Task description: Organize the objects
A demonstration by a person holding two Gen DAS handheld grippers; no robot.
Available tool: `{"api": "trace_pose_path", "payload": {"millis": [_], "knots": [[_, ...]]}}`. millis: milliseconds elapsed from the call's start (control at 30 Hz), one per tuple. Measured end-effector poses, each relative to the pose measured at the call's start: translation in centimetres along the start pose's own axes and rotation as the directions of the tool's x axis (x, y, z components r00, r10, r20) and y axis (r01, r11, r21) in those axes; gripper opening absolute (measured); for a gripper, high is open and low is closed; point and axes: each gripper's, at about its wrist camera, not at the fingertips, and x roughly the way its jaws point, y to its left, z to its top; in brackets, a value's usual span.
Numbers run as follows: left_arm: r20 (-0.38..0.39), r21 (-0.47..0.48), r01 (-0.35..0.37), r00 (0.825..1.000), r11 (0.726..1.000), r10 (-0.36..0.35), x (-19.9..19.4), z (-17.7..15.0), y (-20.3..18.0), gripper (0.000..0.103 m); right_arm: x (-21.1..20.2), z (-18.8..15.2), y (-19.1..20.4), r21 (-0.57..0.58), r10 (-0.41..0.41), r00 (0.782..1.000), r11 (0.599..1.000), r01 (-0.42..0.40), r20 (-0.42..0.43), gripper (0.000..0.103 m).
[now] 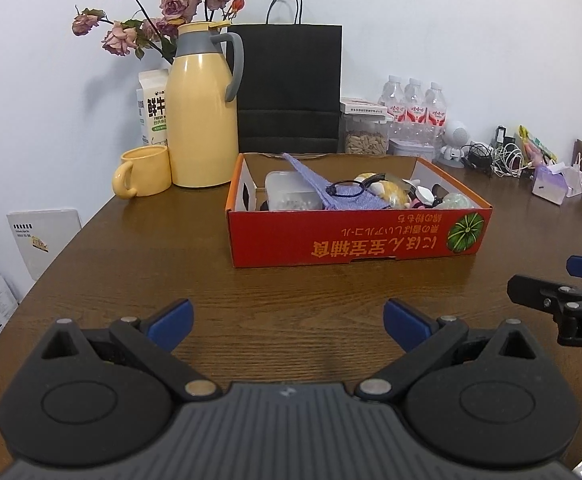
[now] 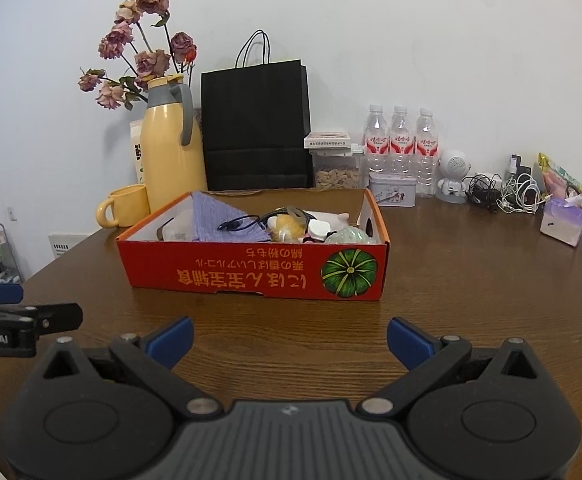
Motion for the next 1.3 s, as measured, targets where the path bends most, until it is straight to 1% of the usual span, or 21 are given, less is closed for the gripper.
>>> {"api": "trace_pose_path", "payload": {"millis": [1300], "knots": [[-0.006, -0.004, -0.003, 1.0, 1.0, 0.003, 0.14, -0.16, -0.26, 0.103, 0.03, -0.05, 0.17, -0.002, 0.0, 1.0, 1.0, 0.0, -0.002, 0.103]]}}
